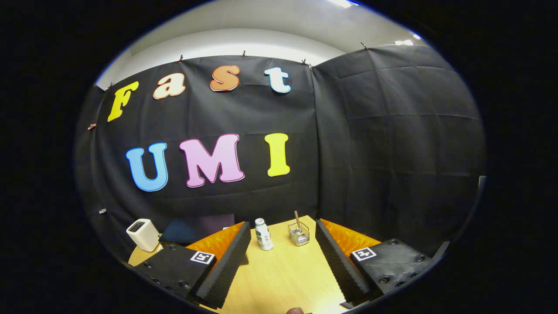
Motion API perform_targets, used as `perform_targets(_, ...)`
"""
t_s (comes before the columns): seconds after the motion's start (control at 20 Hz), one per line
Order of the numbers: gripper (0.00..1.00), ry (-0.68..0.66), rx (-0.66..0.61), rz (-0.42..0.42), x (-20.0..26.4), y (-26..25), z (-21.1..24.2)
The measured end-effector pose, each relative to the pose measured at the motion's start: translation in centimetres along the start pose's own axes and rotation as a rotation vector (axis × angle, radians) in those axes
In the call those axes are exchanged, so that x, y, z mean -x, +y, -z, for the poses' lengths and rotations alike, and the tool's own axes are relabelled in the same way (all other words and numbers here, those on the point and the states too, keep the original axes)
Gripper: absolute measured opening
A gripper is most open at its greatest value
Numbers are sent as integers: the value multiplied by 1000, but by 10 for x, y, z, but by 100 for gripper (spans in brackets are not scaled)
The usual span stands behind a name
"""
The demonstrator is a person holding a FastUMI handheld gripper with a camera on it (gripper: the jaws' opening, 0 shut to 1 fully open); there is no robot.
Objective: Open the toaster oven, put the food inside, and close the toaster oven door.
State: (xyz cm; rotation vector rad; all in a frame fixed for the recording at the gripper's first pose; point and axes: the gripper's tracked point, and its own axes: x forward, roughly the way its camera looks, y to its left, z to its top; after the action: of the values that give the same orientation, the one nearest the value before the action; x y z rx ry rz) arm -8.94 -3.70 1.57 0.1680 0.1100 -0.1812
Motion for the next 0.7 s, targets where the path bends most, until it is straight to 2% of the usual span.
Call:
perform_targets(0.2,98,-30,-12,-37,1,7,-8)
perform_targets(0.7,98,-82,47,-244,22,56,-9)
